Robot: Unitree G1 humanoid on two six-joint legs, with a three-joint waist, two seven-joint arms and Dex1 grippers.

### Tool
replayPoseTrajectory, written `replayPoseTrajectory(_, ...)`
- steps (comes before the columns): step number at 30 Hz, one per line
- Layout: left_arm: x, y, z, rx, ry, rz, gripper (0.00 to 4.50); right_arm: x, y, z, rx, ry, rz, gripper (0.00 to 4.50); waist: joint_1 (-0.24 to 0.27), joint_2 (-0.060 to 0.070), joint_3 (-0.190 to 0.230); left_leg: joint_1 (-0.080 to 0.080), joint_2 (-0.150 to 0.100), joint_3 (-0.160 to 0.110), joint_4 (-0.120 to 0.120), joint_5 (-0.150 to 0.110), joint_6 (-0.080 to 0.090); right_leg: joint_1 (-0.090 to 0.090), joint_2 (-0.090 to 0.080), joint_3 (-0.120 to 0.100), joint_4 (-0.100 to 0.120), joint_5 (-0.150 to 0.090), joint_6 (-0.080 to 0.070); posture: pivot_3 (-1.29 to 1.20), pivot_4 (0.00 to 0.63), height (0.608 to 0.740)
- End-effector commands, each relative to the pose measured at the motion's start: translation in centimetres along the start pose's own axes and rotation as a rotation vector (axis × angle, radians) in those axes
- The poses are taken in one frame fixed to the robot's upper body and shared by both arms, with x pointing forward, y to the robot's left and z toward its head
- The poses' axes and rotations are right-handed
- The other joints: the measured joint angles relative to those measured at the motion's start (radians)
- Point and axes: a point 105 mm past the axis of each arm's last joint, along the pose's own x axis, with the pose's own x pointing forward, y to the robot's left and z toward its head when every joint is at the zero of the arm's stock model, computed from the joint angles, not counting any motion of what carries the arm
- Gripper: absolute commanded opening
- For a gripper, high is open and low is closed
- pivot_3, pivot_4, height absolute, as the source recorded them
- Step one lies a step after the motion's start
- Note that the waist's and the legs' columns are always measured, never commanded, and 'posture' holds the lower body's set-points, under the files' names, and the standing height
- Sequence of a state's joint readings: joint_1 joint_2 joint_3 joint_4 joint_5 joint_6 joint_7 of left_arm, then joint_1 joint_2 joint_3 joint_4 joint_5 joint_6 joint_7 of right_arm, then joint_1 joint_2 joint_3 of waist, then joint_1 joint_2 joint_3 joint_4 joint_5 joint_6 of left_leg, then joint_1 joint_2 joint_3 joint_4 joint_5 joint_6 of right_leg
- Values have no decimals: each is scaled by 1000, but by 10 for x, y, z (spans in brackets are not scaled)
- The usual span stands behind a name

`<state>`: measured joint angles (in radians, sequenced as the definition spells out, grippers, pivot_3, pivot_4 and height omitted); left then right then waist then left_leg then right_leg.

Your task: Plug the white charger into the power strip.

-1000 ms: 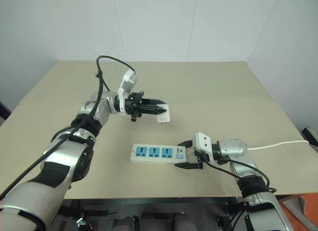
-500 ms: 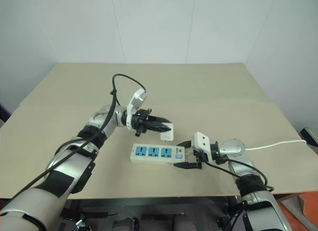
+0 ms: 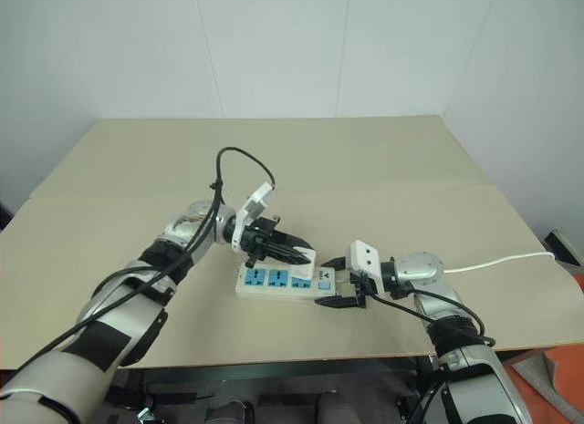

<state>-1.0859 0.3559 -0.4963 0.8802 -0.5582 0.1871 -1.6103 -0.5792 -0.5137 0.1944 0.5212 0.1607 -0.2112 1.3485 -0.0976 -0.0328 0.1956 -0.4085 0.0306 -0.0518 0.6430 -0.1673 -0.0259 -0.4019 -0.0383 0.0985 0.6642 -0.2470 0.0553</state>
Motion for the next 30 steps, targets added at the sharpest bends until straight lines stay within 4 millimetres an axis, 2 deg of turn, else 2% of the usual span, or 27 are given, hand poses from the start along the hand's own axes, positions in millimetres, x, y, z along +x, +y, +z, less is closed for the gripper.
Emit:
replayPoseTrajectory(1,0,-1,4,44,17,-6,1008,4,3,-12,8,66,8,3414,0,0,0,0,0,0,0,0,0,0,0,0,0,0,0,0,150,740)
replayPoseTrajectory(18,5,7,-13,-1,4,25,1008,3,5,-13,3,65,13,3414,0,0,0,1,0,0,0,0,0,1,0,0,0,0,0,0,150,740)
replayPoseTrajectory(30,0,10,-21,10,48,57,1008,3,3,-13,-6,71,6,3414,0,0,-1,4,0,0,0,0,0,5,0,0,-2,-1,0,0,150,740)
